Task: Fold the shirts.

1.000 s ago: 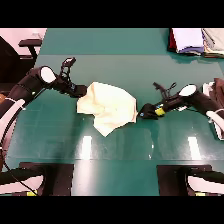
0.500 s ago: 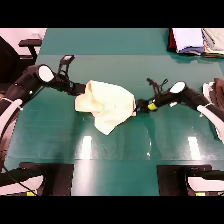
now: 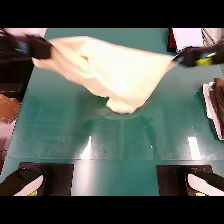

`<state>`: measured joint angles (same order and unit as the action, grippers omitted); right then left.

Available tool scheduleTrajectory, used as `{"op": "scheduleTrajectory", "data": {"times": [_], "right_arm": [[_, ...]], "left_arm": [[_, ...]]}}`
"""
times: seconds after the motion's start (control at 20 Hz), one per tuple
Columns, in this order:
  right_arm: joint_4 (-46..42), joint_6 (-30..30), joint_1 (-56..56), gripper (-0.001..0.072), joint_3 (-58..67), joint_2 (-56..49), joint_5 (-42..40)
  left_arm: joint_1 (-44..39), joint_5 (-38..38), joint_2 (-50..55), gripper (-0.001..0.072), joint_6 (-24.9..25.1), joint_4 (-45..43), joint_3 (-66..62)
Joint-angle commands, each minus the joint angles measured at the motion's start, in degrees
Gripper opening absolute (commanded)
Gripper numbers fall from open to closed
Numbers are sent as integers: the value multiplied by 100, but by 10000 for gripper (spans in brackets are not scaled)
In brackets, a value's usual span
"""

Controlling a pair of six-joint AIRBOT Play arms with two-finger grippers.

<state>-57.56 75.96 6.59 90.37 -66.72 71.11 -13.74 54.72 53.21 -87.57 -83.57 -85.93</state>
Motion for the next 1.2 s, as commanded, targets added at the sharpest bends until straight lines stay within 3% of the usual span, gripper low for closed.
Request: {"op": "scheduleTrajectory", "data": {"times": [0.0, 0.25, 0.5, 0.8, 0.95, 1.15], "right_arm": [[-114, 13, -520, 23, 957, 748, 455], [-111, 17, -1255, 22, 2039, 1198, 776], [-94, 313, -1956, 22, 3097, 785, 1421], [-472, 800, -780, 22, 1950, -444, 1502], [-927, 855, -125, 22, 1246, -1508, 1711], [-981, 850, 205, 22, 1117, -2769, 1373]], "left_arm": [[2, 52, -887, 26, 15, 103, -595], [2, 400, -1620, 25, 15, 490, -1178], [2, 1266, -1652, 25, 17, 752, -1574], [2, 3331, -737, 26, 136, 732, -243], [2, 2809, -219, 26, 546, 726, 1331], [2, 503, 669, 26, 872, 175, 2439]]}}
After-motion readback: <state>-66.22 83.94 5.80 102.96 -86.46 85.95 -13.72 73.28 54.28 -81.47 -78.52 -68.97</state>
